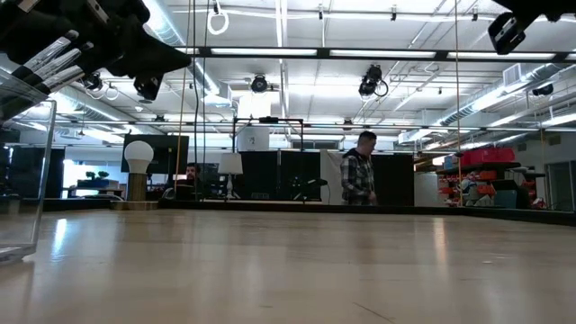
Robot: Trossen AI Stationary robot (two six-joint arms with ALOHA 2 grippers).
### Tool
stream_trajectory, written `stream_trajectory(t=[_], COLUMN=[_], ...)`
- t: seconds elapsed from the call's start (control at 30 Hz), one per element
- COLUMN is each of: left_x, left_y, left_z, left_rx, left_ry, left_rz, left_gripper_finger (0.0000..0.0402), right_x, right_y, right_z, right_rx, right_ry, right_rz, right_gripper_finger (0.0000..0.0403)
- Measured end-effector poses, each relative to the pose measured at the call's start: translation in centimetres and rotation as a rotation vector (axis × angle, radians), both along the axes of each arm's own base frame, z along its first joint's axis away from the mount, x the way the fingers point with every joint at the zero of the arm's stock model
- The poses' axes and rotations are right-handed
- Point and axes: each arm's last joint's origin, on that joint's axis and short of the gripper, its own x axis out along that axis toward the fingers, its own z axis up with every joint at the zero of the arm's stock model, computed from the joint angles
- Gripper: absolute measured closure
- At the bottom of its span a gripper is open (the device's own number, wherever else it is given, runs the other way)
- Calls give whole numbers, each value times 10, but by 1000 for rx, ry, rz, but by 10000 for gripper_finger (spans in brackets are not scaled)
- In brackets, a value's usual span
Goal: Put items in baskets/containers
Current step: Return to Home Position
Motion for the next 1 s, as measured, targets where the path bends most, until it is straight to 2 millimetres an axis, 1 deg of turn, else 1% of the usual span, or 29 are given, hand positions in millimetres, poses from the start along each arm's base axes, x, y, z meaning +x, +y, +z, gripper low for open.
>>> stream_trajectory(t=[0.07,0.2,0.3,0.6,0.67,0.73,0.93,1.0], left_x=[-1,-1,-2,-1,-1,-1,-1,-1], left_y=[0,0,0,0,0,0,0,0], left_z=[-3,-5,-5,-5,-5,-5,-5,-5], left_rx=[-1,-3,-4,-11,-18,-19,-23,-22], left_ry=[1,-18,-21,-25,-25,-25,-25,-25], left_rz=[0,1,0,1,2,2,2,2], left_gripper_finger=[400,397,397,397,396,396,397,396], right_x=[-4,-6,-4,13,15,17,18,18], right_y=[-1,-2,-1,3,2,-1,-9,-11], right_z=[-3,-23,-35,-79,-85,-90,-92,-92], right_rx=[8,31,60,84,72,59,15,14], right_ry=[-23,-37,-84,-147,-148,-140,-130,-132], right_rz=[-1,-3,-3,8,-1,-22,-105,-108], right_gripper_finger=[399,399,399,401,402,402,402,402])
